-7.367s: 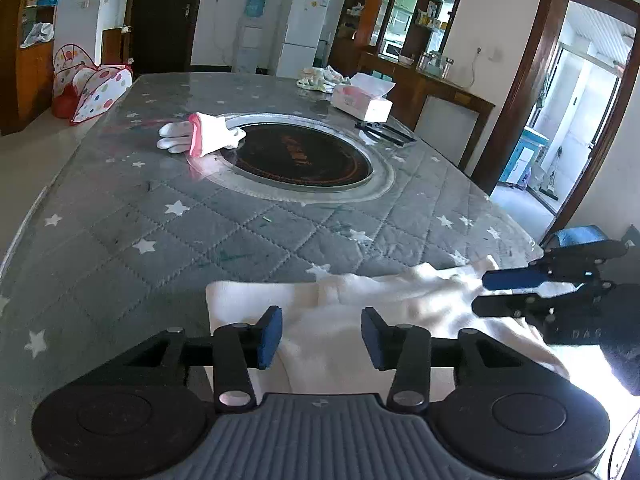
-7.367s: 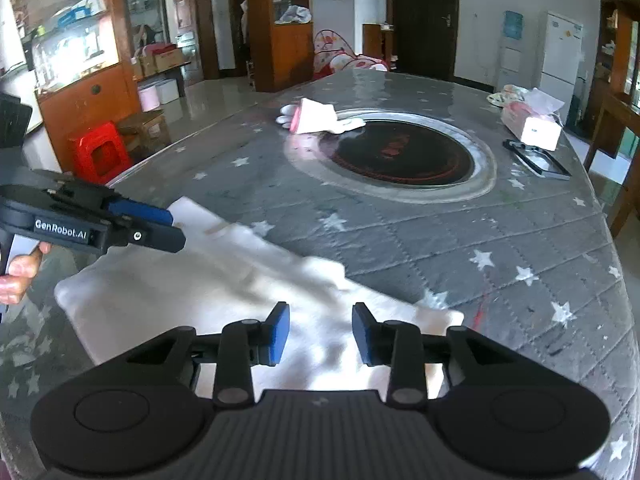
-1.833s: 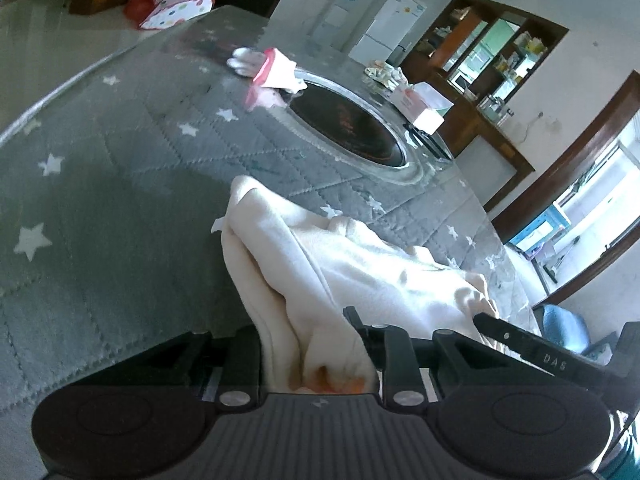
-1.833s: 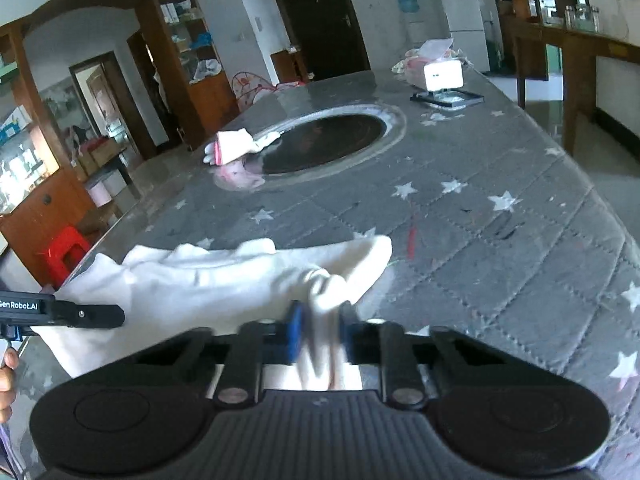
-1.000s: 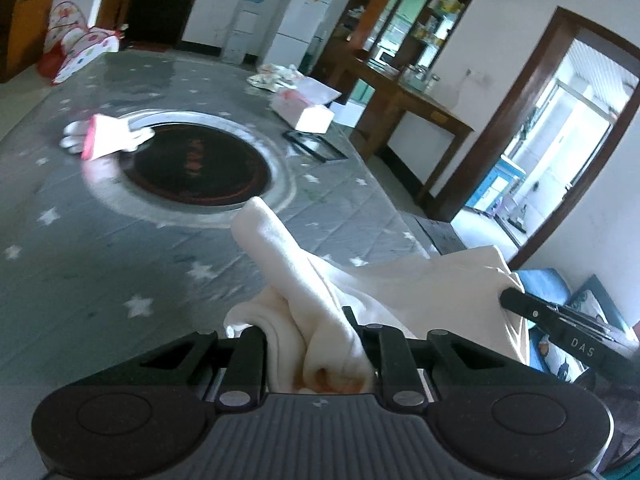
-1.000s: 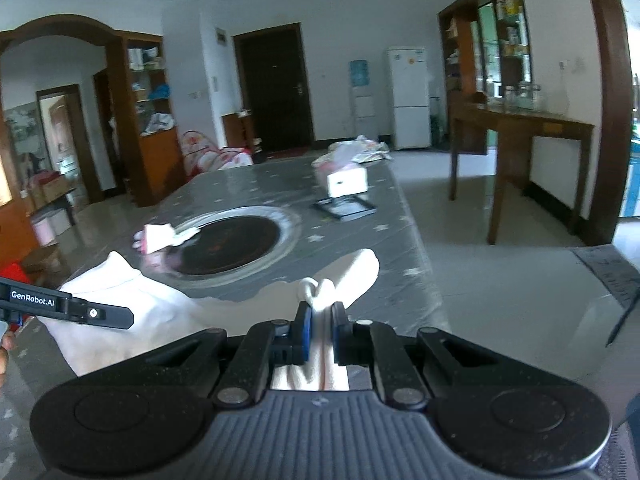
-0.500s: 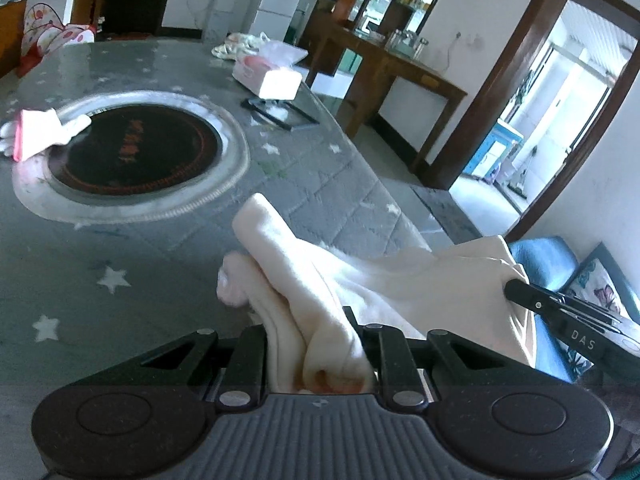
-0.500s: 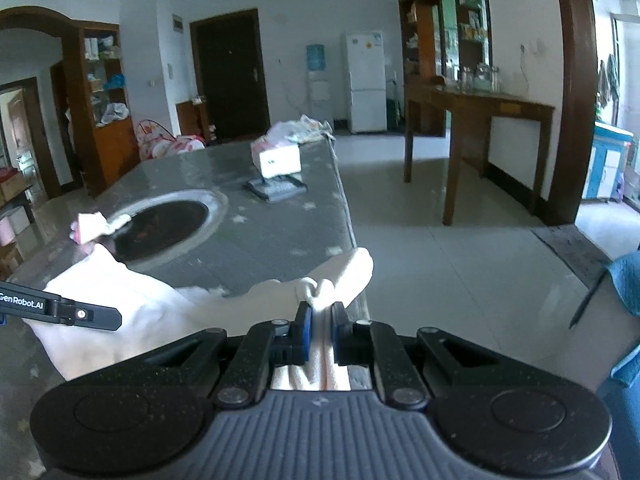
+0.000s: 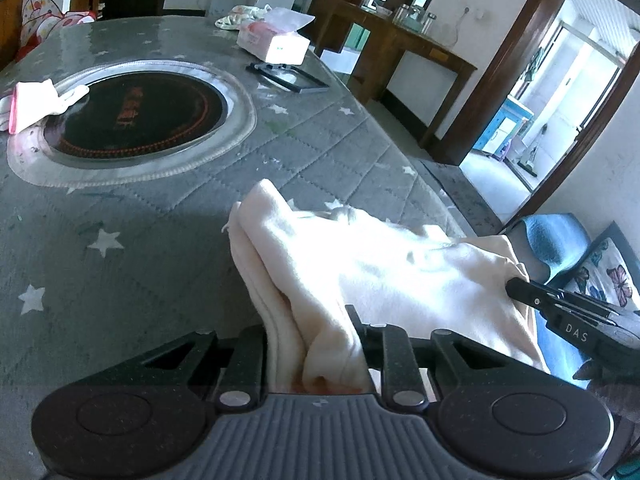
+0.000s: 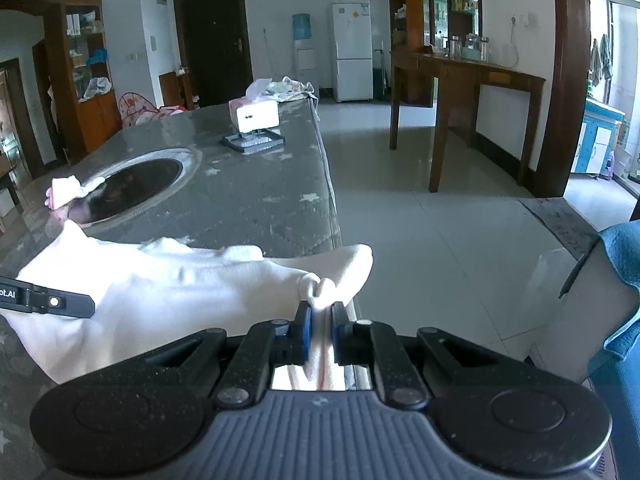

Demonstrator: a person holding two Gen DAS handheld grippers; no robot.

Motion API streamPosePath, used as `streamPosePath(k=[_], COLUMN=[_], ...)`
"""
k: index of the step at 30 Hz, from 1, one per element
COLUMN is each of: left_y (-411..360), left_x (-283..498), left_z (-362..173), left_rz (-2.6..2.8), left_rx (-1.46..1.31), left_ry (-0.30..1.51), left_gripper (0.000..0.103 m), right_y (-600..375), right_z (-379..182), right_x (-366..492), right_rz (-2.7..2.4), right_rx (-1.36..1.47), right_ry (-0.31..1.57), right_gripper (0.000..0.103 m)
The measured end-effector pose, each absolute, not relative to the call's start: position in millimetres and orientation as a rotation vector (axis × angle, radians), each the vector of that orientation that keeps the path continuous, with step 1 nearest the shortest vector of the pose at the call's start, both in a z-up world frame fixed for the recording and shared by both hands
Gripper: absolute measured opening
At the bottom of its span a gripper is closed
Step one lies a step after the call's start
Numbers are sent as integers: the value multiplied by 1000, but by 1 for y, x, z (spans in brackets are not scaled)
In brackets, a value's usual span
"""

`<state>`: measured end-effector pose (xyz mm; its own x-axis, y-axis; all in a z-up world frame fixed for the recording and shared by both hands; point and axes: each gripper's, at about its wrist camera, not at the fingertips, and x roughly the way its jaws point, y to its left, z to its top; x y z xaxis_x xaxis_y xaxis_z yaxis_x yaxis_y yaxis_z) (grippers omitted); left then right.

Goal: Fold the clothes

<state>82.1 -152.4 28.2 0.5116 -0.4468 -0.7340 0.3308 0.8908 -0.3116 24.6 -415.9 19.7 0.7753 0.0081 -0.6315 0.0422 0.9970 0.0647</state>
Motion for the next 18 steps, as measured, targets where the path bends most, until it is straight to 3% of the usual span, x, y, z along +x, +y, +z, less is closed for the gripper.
streamPosePath(k=[7, 11, 13, 15, 18], left_y=[-153, -152, -152, -151, -150], left_x=[80, 78, 76, 75, 73], left_z=[26, 26, 26, 27, 27], left_rz=[-465, -446, -442, -445, -445], left_rx=[-110, -84, -68, -63, -58], left_ry=[920, 909, 905, 904, 904], left_gripper=[28, 43, 45, 47, 52], right_y=[-414, -415, -416, -416, -412], right_z=[19, 21, 24, 27, 31], right_x=[24, 20, 18, 16, 12], right_rz=[-28, -42, -43, -43, -34], right_rx=[63, 49, 52, 53, 49], right_ry=[689, 677, 669, 658, 643], right_gripper=[12, 16, 18, 27, 32])
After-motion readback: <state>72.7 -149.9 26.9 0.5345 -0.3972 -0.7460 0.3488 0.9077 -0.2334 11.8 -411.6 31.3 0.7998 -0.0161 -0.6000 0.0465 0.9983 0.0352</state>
